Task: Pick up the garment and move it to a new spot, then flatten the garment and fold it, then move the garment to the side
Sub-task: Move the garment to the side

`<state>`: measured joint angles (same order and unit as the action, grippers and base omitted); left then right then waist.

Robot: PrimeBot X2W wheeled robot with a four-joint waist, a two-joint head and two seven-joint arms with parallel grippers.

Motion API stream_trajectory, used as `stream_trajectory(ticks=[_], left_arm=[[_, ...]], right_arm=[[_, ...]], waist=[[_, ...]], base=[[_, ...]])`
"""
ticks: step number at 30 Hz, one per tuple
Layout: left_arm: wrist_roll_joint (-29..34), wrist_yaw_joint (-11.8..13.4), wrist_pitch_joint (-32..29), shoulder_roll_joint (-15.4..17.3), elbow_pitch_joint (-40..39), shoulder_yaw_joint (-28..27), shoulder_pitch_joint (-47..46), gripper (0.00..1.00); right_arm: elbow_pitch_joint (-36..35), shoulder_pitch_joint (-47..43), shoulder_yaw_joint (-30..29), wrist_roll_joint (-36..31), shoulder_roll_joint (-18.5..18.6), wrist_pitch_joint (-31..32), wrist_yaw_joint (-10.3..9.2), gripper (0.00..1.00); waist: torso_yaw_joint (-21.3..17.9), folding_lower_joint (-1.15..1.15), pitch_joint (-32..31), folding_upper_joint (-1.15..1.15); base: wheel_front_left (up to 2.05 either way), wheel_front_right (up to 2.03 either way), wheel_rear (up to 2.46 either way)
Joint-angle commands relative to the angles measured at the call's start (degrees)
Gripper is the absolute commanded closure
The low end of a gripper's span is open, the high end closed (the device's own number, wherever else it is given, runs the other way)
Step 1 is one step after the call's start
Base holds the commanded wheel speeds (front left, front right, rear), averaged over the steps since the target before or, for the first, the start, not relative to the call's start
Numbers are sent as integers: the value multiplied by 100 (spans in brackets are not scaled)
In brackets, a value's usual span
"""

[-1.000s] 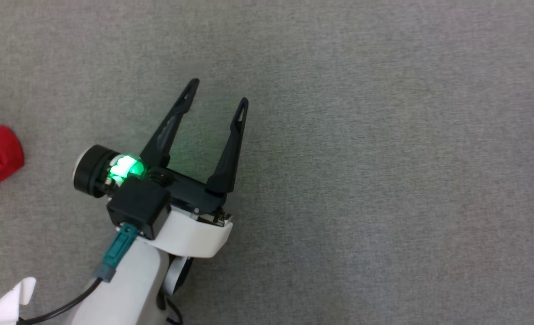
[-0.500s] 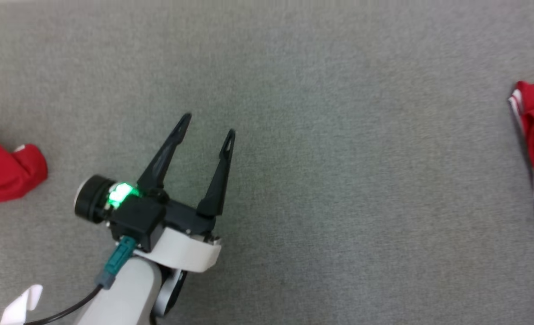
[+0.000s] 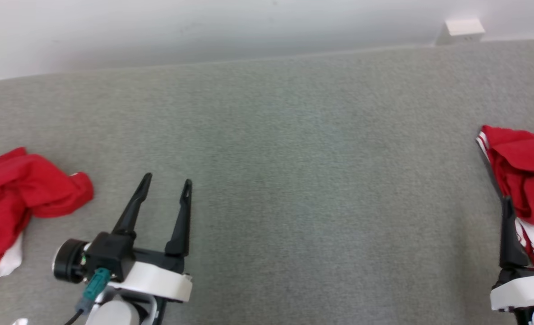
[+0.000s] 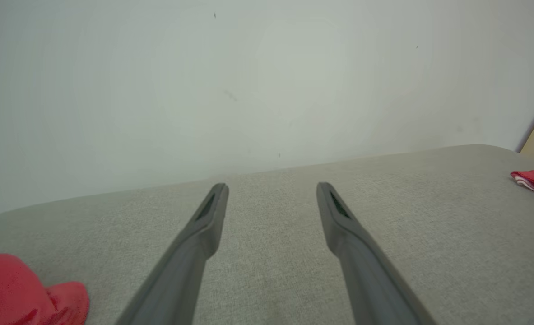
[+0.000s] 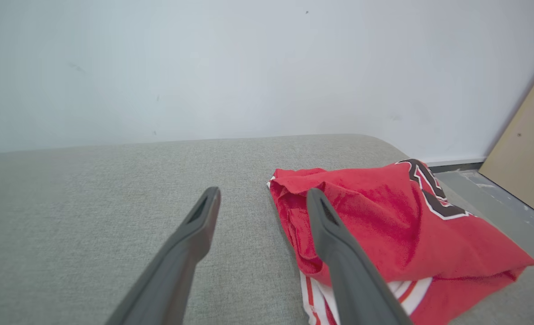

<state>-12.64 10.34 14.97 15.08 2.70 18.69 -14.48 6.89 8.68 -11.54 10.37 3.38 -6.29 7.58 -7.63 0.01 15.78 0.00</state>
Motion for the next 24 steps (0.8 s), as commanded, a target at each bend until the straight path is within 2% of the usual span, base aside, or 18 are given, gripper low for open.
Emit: stream_trajectory(ticks=[1, 6, 12, 24], left_arm=[[-102, 30, 9, 24, 26, -44, 102, 0], [-175, 146, 18, 63, 163, -247, 311, 0], [-247, 197, 19, 124, 214, -400, 571, 0], [-311, 129, 20, 103, 258, -333, 1159, 0]], right_arm=[[-85, -82, 38, 42, -12, 29, -17, 0], [-688, -408, 392, 187, -41, 270, -17, 0], [-948, -701, 436, 232, -42, 382, -17, 0], [-1403, -1427, 461, 276, -44, 728, -17, 0]], waist=[[182, -1, -164, 0], [572, -1, -410, 0], [770, -1, -668, 0], [735, -1, -1177, 0]], base=[[0, 0, 0], [0, 0, 0], [0, 0, 0], [0, 0, 0]])
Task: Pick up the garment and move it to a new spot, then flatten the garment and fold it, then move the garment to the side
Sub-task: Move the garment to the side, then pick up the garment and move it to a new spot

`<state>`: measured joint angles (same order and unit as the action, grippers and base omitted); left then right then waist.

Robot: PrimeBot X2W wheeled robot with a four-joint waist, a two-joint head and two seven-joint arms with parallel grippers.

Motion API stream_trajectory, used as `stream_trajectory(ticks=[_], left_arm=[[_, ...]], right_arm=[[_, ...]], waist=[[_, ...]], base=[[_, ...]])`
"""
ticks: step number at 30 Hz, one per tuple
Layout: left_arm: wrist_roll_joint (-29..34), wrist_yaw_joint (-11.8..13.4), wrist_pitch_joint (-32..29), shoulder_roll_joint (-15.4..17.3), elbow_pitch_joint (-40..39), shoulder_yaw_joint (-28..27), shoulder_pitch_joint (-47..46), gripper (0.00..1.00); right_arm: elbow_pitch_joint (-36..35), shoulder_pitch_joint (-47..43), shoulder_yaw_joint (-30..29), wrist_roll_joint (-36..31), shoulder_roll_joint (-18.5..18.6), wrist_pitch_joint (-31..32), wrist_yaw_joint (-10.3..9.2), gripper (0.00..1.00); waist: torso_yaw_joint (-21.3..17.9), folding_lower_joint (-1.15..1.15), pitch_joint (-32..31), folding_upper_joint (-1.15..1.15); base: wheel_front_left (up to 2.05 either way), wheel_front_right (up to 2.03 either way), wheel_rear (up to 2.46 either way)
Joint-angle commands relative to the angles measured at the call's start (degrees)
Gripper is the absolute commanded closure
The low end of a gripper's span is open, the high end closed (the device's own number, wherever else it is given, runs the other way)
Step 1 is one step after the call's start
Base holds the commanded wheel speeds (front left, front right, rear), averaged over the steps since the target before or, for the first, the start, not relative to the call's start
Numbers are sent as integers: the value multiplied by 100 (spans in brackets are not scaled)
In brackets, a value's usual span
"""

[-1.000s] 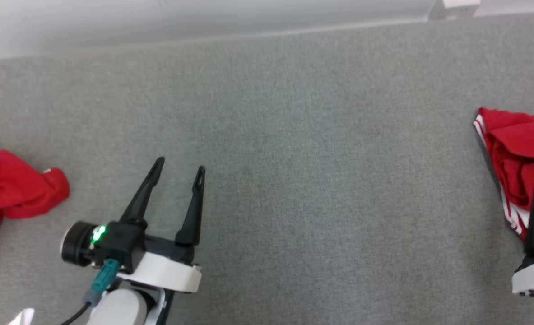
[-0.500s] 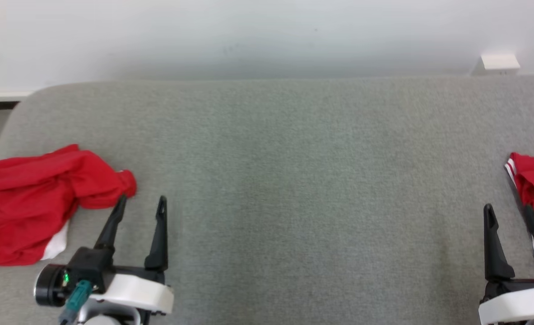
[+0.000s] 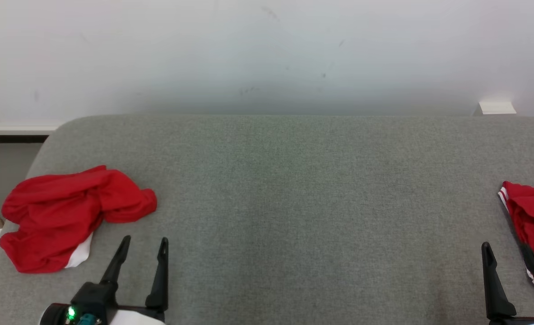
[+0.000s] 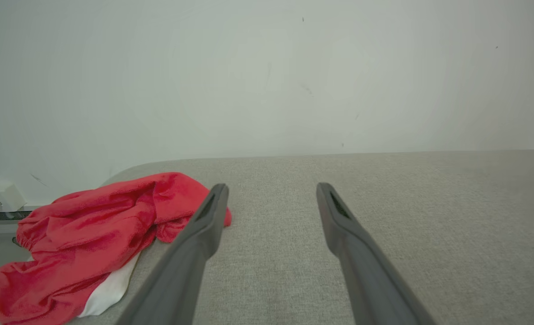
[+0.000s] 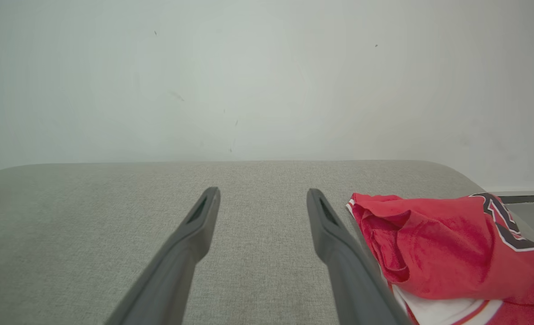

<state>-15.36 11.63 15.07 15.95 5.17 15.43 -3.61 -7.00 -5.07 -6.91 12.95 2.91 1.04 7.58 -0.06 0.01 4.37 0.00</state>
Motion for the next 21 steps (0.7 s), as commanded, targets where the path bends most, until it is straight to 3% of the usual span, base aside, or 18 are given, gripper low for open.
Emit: stream_trajectory(ticks=[1, 21], left_arm=[[-43, -10, 10, 19, 29, 1, 104, 0], [-105, -8, 10, 90, 110, 80, 32, 0]], right_arm=[[-54, -102, -3, 24, 3, 25, -17, 0], [-294, -338, -40, 85, 2, 250, -18, 0]], waist=[[-34, -1, -67, 0], [0, -1, -141, 0]], base=[[0, 0, 0], [0, 0, 0]])
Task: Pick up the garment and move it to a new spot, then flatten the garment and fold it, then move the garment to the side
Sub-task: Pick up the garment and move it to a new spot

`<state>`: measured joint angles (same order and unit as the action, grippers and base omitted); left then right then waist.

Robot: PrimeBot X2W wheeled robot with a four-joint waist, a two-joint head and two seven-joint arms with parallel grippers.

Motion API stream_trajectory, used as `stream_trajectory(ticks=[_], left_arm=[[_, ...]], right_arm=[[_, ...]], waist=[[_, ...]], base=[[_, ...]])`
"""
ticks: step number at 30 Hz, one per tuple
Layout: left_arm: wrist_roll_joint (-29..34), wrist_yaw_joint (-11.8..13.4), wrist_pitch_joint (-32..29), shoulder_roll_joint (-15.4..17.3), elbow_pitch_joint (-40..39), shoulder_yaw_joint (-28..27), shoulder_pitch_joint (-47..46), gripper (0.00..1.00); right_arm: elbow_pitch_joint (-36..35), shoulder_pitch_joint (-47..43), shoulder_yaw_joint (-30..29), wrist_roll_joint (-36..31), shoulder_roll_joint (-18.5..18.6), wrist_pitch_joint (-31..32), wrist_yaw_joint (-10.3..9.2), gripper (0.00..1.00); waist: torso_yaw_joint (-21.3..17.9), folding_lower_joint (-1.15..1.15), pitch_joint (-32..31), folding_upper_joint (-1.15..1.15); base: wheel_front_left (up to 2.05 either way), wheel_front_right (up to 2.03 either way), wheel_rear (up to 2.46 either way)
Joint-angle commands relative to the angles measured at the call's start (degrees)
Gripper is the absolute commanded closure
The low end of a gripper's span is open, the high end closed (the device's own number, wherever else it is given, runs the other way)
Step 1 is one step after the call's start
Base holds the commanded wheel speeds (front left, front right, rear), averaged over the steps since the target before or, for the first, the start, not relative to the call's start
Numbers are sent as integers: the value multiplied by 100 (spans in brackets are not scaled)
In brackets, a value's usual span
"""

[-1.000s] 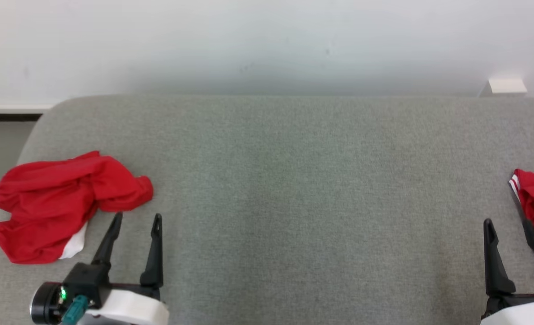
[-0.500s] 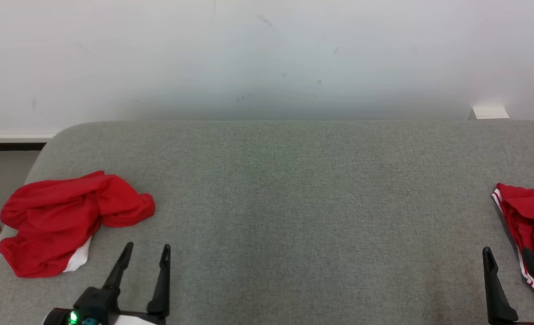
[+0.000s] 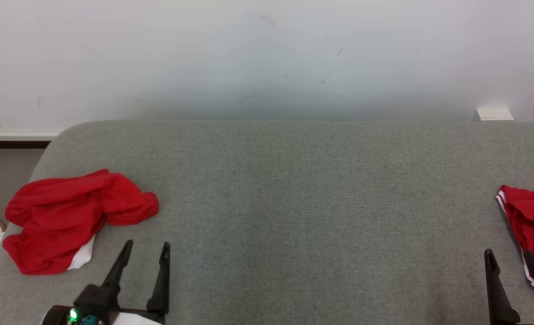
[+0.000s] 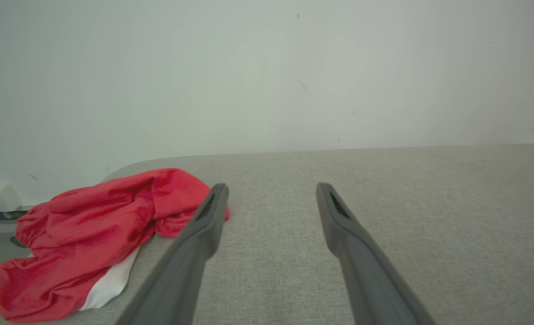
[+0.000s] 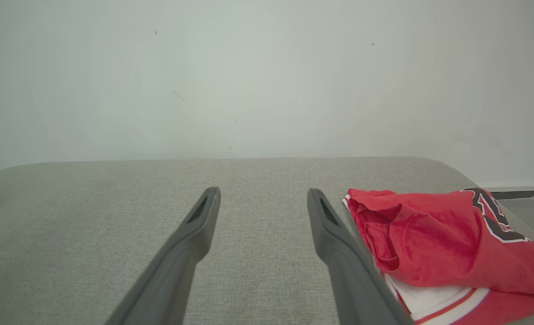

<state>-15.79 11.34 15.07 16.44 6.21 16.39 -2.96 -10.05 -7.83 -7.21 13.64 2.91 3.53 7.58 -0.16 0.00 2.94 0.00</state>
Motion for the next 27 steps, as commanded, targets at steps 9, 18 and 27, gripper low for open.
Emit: stream_trajectory(ticks=[9, 18, 27], left_arm=[[-16, -5, 10, -50, -58, -83, -319, 0], [174, -179, 10, -264, -37, -223, -632, 0], [342, -319, 10, -416, 74, -542, -562, 0]], right_arm=[[-407, -73, -39, -78, 1, 31, -18, 0], [-851, 80, 109, -257, 1, 325, -18, 0], [-1071, 192, 210, -365, 3, 517, -18, 0]], waist=[[682, 0, 83, 0], [1905, 0, 232, 0], [2584, 0, 374, 0]], base=[[0, 0, 0], [0, 0, 0], [0, 0, 0]])
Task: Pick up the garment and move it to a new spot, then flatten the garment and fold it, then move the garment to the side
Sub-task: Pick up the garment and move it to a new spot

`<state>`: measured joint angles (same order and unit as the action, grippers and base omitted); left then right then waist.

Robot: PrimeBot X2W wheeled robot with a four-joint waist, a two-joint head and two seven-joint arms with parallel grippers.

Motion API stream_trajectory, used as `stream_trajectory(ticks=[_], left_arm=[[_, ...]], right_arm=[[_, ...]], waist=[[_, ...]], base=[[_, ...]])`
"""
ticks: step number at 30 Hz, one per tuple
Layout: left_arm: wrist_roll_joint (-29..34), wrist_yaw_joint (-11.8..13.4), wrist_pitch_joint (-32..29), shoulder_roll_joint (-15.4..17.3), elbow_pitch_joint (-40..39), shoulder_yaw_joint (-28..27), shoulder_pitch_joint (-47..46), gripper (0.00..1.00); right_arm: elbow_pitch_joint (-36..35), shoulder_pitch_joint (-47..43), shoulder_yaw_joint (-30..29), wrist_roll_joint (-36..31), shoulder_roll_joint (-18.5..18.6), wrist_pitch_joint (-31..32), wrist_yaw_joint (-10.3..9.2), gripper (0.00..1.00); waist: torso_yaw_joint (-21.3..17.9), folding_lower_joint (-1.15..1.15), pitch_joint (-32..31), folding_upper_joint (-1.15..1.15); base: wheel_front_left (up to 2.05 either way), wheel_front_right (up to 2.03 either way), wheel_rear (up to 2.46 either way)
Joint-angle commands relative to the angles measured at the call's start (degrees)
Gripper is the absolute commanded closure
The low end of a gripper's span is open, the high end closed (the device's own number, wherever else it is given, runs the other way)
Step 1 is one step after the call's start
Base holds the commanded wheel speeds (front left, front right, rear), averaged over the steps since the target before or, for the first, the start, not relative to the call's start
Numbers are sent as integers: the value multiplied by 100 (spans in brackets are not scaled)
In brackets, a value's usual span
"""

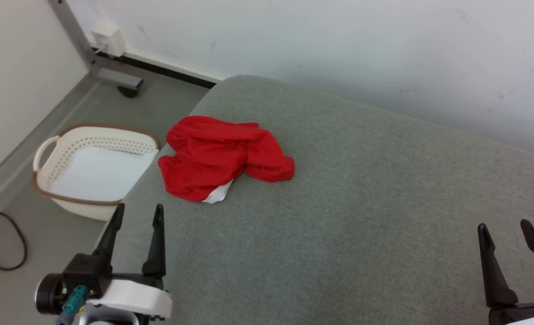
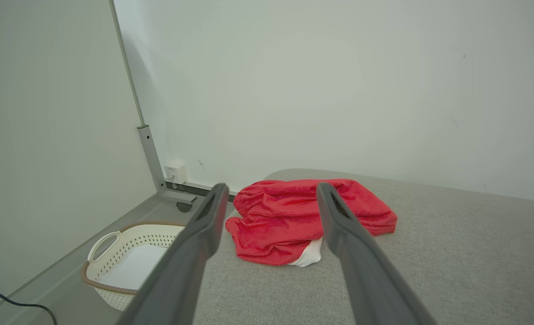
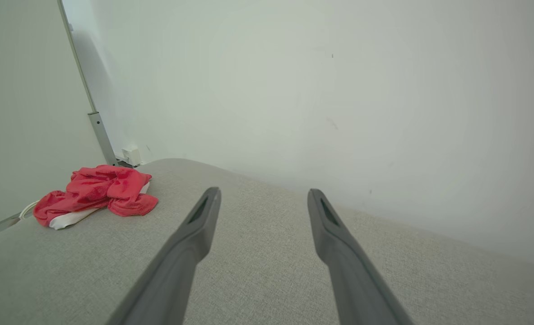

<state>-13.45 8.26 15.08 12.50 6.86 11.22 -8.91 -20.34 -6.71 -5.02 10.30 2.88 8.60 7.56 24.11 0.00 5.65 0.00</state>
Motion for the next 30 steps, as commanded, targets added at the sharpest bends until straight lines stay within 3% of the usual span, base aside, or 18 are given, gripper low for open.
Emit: stream_trajectory(ticks=[1, 8, 15, 22, 29, 30], left_arm=[[117, -29, 9, -43, 14, -51, 17, 0], [123, -259, 9, -264, 237, -231, -616, 0], [-13, -605, 5, -431, 1227, -328, -1742, 0], [-111, -1061, -57, -448, 3433, -236, -2978, 0], [-353, -1274, -284, -483, 5044, -245, -3697, 0], [-370, -1286, -257, -491, 5146, -250, -3762, 21]], right_arm=[[-71, 95, -9, -49, 5, 31, -16, 0], [-449, 413, -17, -271, 88, 297, -17, 0], [-827, 825, -72, -308, 349, 576, -17, 0], [-900, 1090, -138, -256, 433, 619, -16, 0], [-798, 1181, -190, -242, 418, 529, -16, 0], [-787, 1178, -211, -256, 413, 494, -16, 0]], waist=[[184, 0, 144, 0], [171, 0, 859, 0], [-71, 0, 1829, 0], [-414, 0, 2466, 0], [-600, 0, 2560, 0], [-606, 0, 2537, 0]], base=[[0, 0, 0], [0, 0, 0], [0, 0, 0], [0, 0, 0], [0, 0, 0], [0, 0, 0]])
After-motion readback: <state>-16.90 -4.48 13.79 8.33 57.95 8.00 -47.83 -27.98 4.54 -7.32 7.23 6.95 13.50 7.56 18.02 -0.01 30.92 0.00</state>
